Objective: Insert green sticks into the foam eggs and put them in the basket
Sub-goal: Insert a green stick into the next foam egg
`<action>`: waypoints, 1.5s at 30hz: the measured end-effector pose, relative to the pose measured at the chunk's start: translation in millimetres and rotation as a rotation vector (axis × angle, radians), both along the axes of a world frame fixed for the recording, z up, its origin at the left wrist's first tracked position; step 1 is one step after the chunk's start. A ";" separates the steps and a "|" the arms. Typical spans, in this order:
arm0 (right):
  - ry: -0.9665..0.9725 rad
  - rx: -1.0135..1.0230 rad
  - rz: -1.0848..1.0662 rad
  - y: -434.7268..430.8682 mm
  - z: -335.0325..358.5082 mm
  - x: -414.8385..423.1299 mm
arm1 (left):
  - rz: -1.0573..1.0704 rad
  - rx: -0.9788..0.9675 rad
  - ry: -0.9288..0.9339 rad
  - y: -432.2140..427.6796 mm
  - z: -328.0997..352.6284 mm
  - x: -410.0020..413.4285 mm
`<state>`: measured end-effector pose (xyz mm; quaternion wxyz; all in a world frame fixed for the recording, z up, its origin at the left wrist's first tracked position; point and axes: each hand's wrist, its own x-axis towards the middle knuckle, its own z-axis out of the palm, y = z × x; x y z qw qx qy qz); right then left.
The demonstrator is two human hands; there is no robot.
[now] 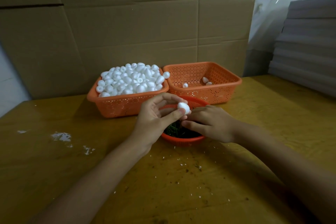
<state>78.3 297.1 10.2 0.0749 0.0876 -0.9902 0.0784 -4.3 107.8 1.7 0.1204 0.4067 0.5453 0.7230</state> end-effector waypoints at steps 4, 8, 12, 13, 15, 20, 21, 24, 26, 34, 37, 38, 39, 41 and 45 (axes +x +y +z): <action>0.008 -0.004 0.005 -0.8 0.8 0.5 | -0.014 0.000 -0.023 -1.1 -0.4 -1.1; 0.008 -0.018 0.002 -0.7 1.3 0.5 | 0.004 -0.026 -0.003 -1.4 -1.5 -2.0; -0.018 -0.040 -0.003 -0.3 1.9 0.0 | 0.023 -0.056 0.035 -2.6 -1.3 -1.2; -0.033 -0.067 -0.011 0.2 2.7 -0.3 | 0.023 -0.059 0.044 -2.7 -1.3 -0.9; -0.071 -0.130 -0.021 1.7 4.8 -1.1 | 0.021 -0.060 0.060 -2.6 -1.1 0.0; -0.114 -0.258 -0.022 4.1 6.8 -2.7 | 0.012 -0.058 0.083 -2.8 -0.3 1.7; -0.113 -0.284 -0.031 4.6 6.3 -2.9 | 0.010 -0.061 0.084 -2.7 -0.3 1.5; -0.110 -0.327 -0.040 5.0 5.0 -2.9 | 0.009 -0.072 0.097 -2.9 -0.3 0.8; -0.095 -0.319 -0.038 4.5 4.5 -2.1 | 0.011 -0.079 0.107 -3.1 -0.2 0.6; -0.039 -0.364 -0.078 1.3 4.6 0.7 | 0.012 -0.075 0.127 -2.4 -0.7 0.0; -0.022 -0.426 -0.105 0.7 3.8 0.4 | 0.014 -0.076 0.136 -2.1 -1.2 0.2; -0.018 -0.448 -0.113 0.9 3.4 0.1 | 0.015 -0.080 0.138 -2.1 -1.4 0.3; -0.013 -0.465 -0.120 1.1 3.0 -0.3 | 0.018 -0.085 0.139 -2.1 -1.5 0.4; -0.003 -0.473 -0.130 0.6 1.9 -0.7 | 0.024 -0.091 0.142 -2.4 -1.1 0.6; 0.020 -0.438 -0.144 -1.4 0.1 -1.6 | 0.028 -0.097 0.146 -2.4 -0.3 1.2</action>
